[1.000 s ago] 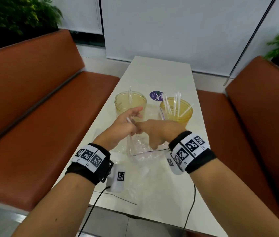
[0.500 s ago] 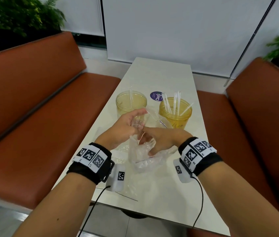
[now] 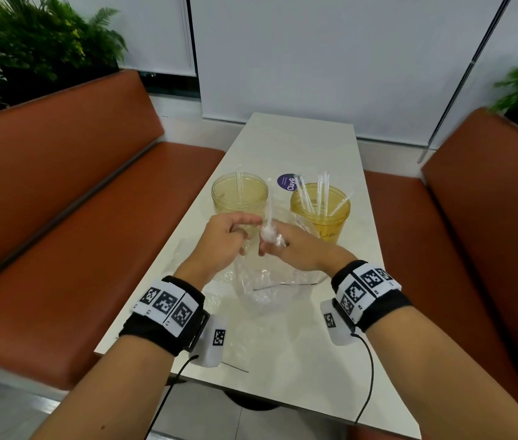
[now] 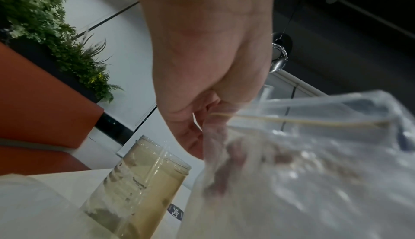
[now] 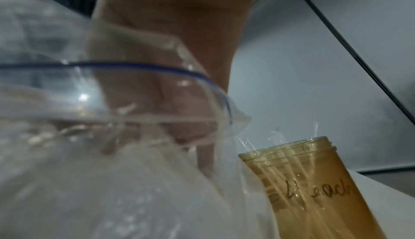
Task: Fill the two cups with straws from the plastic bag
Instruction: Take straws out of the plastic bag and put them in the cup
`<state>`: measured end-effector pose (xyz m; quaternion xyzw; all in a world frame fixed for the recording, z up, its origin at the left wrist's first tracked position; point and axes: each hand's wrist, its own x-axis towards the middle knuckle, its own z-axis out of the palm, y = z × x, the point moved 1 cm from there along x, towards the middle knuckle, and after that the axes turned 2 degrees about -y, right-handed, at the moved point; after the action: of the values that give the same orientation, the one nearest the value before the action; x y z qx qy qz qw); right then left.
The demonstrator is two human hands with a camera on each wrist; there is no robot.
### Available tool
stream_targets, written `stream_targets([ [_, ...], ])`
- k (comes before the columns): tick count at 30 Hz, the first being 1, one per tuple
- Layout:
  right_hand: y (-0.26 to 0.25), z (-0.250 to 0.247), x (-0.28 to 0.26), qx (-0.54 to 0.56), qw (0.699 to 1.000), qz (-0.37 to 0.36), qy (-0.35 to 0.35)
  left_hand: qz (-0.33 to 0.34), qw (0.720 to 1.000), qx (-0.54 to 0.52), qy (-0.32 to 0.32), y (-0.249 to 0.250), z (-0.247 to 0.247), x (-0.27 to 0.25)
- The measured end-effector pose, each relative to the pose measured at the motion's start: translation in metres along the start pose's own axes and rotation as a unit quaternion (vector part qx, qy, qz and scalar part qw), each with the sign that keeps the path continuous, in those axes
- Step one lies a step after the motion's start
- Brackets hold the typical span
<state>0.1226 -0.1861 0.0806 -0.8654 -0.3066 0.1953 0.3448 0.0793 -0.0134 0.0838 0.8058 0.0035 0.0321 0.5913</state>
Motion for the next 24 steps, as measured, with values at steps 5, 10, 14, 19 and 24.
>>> stream_targets([
  [5,-0.02,-0.004,0.005,0.064,0.98,-0.105,0.159,-0.033,0.999,-0.032,0.011,0.001,0.009,-0.008],
  [10,-0.053,-0.022,0.008,0.11,0.95,-0.146,0.252,-0.07,0.996,-0.061,0.008,-0.002,0.012,-0.011],
  [14,-0.075,-0.043,0.011,0.128,0.939,-0.161,0.276,-0.092,0.992,-0.085,-0.001,0.0,0.01,-0.01],
  [19,-0.086,-0.054,0.019,0.19,0.919,-0.147,0.312,-0.057,0.998,-0.008,-0.032,0.003,0.015,-0.01],
  [24,-0.103,-0.053,0.018,0.271,0.896,-0.15,0.318,-0.05,0.998,0.01,0.046,0.001,0.029,-0.001],
])
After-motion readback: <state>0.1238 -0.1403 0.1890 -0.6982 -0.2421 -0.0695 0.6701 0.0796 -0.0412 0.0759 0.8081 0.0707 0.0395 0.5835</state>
